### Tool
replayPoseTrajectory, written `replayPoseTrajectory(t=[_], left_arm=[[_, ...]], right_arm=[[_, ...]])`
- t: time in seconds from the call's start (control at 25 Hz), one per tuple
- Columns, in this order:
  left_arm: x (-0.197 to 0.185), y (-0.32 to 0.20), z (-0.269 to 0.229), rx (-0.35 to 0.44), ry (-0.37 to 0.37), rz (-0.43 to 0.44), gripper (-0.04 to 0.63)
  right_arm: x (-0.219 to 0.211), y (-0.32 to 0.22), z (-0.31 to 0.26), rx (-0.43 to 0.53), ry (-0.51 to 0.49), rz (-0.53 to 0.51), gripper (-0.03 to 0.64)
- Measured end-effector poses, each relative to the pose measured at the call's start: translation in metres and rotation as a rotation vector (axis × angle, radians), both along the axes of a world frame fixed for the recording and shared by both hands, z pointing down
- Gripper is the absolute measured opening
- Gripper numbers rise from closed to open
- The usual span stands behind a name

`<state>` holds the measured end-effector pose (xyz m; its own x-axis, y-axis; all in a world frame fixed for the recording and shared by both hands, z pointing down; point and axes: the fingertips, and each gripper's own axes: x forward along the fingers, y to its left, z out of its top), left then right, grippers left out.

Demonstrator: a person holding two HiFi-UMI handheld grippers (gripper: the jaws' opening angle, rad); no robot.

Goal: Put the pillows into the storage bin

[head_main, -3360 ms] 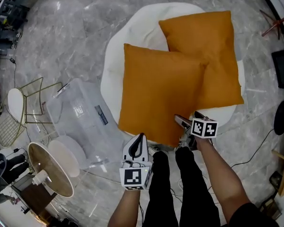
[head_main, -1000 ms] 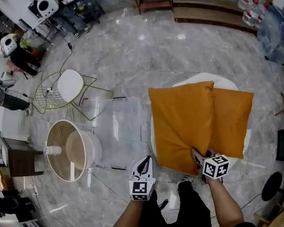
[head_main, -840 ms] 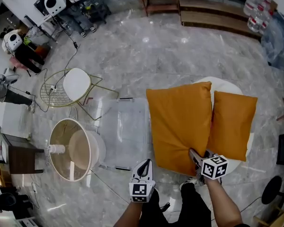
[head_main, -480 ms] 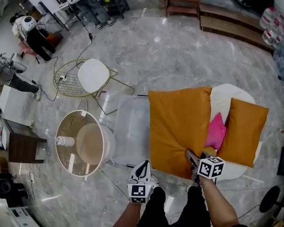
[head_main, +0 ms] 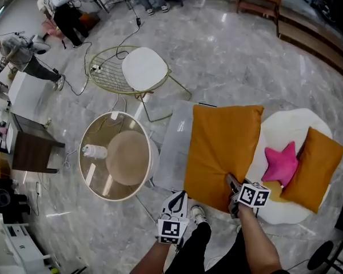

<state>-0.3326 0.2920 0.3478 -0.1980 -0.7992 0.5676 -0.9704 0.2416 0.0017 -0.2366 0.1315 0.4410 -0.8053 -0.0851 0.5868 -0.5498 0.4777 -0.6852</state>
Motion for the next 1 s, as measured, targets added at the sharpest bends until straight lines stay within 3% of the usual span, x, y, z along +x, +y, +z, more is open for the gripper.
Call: replayPoseTrajectory(t=[0.32,0.52,0.6,0.64,0.68,0.72,0.84,1.0], left_arm=[[-0.067,0.042,0.045,-0.006,0.049,-0.061,0.014],[-0.084,0.044,0.051,0.018,0.070,-0.065,0.014],[-0.088,0.045,0.053,0.021,0.073,-0.057,0.014],[-0.089,0.047,0.055,0.020,0.076,-0.058,0.014],[-0.092,0.049,0.057,0.018,0.078,-0.060,0.014],[-0.093,0.050,0.060,0.016,0.080,-0.062,0.014],[-0.095,0.052,0.067,0.012,0.084,-0.072,0.014],[-0.099,0.046,0.069,0.012,0.089,-0.093,0.014]], right_arm=[[-0.092,0.031,0.062,-0.076,0.045,0.025,0.124],[-0.131,0.023,0.092,-0.114,0.061,0.044,0.141],[-0.142,0.019,0.105,-0.139,0.041,0.069,0.189],[-0.148,0.016,0.111,-0.144,0.031,0.073,0.254],[-0.152,0.013,0.115,-0.137,0.030,0.067,0.382],[-0.154,0.009,0.118,-0.115,0.041,0.054,0.408],[-0.154,0.001,0.114,-0.027,0.080,0.004,0.402],[-0.151,0.004,0.101,0.017,0.082,-0.058,0.383]])
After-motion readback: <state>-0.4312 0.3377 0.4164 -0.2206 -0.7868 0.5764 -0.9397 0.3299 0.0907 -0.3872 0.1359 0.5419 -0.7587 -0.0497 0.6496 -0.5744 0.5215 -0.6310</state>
